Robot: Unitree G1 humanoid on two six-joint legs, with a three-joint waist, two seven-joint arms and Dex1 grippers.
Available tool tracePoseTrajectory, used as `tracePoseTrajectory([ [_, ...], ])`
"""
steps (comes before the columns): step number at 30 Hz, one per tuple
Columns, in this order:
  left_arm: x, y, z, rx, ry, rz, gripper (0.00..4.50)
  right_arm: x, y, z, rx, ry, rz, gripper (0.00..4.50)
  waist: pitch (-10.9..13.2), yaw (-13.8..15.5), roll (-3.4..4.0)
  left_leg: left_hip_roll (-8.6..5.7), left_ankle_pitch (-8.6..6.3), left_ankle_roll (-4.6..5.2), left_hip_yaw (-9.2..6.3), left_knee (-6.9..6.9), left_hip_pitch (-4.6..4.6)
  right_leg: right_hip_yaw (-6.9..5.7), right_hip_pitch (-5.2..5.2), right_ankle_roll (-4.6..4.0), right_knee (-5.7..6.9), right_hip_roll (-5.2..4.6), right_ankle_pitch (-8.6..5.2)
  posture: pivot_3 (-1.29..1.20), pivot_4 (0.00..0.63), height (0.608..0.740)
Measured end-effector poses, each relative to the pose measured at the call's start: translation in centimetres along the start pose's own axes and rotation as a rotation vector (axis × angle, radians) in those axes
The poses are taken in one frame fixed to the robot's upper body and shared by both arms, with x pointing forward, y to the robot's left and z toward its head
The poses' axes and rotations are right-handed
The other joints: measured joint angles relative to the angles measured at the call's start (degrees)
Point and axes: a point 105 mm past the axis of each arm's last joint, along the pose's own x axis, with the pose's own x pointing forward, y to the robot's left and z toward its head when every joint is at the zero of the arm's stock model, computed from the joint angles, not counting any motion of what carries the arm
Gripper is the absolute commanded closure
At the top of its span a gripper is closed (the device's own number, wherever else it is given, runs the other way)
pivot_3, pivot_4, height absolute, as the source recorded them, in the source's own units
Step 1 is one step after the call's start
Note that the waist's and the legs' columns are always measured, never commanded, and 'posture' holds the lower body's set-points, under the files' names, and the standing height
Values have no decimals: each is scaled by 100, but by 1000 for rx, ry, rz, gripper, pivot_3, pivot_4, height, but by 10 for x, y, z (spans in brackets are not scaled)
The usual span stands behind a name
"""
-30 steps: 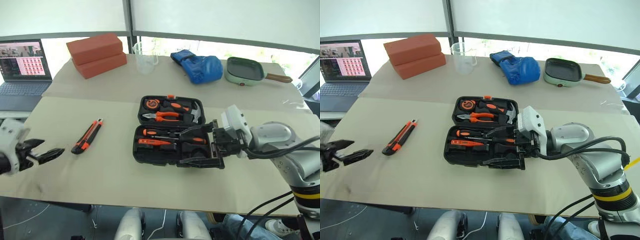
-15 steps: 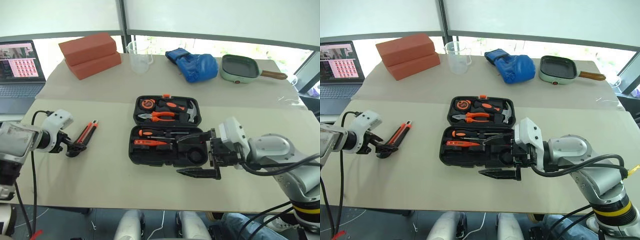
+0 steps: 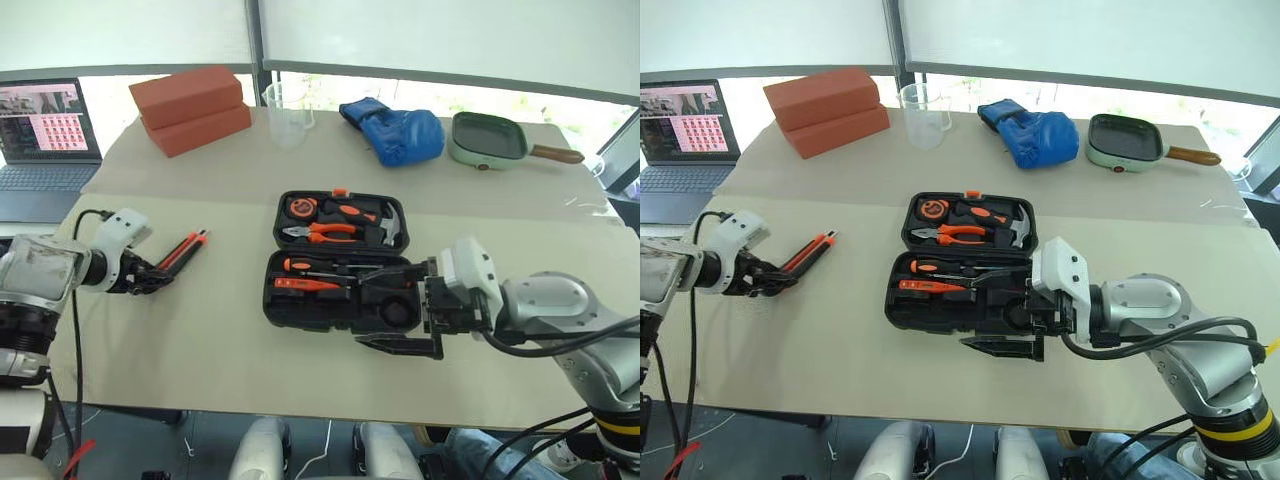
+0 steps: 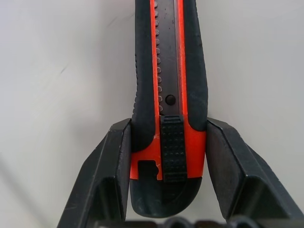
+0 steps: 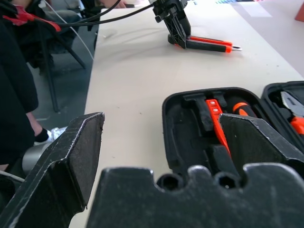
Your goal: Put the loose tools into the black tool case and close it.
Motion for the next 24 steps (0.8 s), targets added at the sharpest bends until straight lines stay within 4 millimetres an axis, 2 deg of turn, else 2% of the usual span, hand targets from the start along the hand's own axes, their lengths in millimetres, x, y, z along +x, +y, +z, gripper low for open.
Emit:
tracePoseTrajectory([
  [4,-5,-50,64,302,-172,-186,2692,-10,1,-9,34,33,-35,0,4,3,-17,-5,-5,8,-16,17,-22,-14,-1,7,-14,-8,5,0,150,738],
  [6,-2,-75,86,448,-223,-260,2692,-16,5,-17,65,58,-55,0,4,7,-15,-9,-6,10,-15,17,-19,-15,5,9,-17,-7,4,0,150,738],
  [7,1,-85,90,487,-230,-296,2692,-17,6,-19,73,63,-60,0,4,4,-15,-10,-6,10,-14,17,-19,-14,5,9,-16,-7,4,0,150,738],
  [10,27,-124,87,614,-181,-451,2692,-24,12,-24,93,80,-93,0,3,-20,-15,-8,-5,9,-12,18,-19,-13,6,9,-16,-1,4,0,150,738],
  [14,50,-156,72,707,-64,-587,2692,-27,17,-23,101,79,-123,0,4,-77,-15,-4,-5,9,-25,19,-20,-6,3,9,-15,8,4,0,150,738],
  [17,59,-163,58,754,43,-621,2692,-28,18,-22,112,73,-160,0,4,-91,-15,-1,-5,10,-49,18,-16,7,3,8,-15,20,4,0,150,738],
  [24,58,-163,56,770,92,-632,2692,-27,23,-20,126,58,-192,0,3,-66,-15,-2,-5,10,-56,21,-16,8,7,11,-16,20,3,0,150,738],
])
